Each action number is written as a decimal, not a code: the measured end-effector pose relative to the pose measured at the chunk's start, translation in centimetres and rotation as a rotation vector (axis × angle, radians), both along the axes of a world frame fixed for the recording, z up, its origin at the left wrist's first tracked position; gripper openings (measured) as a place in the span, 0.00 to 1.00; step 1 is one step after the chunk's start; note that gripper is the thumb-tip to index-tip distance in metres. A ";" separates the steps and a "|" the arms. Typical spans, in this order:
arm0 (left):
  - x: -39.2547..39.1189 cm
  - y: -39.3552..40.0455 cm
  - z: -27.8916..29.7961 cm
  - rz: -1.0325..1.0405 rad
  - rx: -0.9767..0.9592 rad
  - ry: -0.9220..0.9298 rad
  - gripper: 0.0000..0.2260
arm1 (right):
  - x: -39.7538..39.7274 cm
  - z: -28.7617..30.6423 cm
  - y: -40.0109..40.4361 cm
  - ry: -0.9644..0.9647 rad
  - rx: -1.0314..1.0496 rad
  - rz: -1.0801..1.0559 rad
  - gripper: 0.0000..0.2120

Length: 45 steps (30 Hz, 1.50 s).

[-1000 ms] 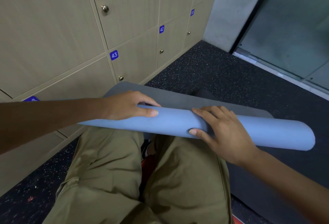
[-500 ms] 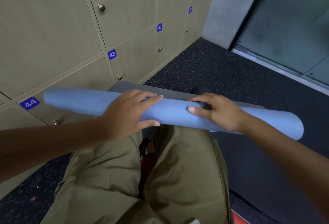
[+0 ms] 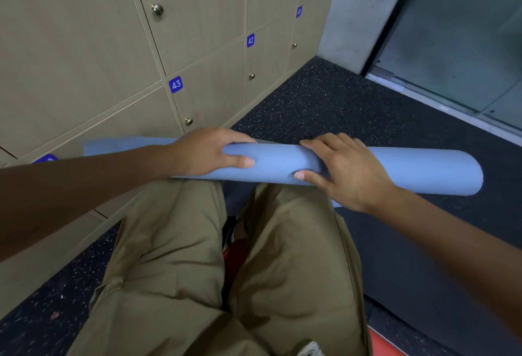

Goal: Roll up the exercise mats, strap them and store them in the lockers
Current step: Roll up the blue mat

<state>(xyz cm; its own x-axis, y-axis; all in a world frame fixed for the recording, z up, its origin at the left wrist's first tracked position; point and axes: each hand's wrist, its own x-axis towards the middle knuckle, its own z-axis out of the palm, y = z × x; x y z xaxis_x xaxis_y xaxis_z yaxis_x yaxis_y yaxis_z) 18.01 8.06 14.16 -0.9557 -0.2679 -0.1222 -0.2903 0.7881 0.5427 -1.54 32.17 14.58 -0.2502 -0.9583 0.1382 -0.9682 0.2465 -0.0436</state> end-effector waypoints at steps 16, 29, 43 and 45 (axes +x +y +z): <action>-1.7 -0.2 -0.6 -0.066 -0.609 0.174 0.38 | -3.5 -0.6 -4.4 -0.365 0.089 -0.132 0.31; -5.0 -2.5 -0.8 0.016 -0.207 -0.125 0.28 | -6.0 -0.9 -6.9 -0.098 0.176 -0.073 0.44; -7.3 -5.7 -0.1 -0.087 -0.249 -0.268 0.38 | -7.6 -3.9 -8.9 -0.117 0.077 -0.249 0.44; -6.5 -5.8 -0.8 -0.105 -0.472 -0.181 0.47 | -8.6 -3.7 -9.5 -0.259 0.156 -0.263 0.42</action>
<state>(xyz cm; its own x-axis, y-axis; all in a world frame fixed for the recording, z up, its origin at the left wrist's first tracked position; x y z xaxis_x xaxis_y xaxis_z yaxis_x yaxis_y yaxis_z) 11.46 2.30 13.31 -0.9550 -0.2380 -0.1770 -0.2533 0.9649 0.0691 -10.10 22.71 10.93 -0.4969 -0.8616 -0.1036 -0.8332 0.5070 -0.2207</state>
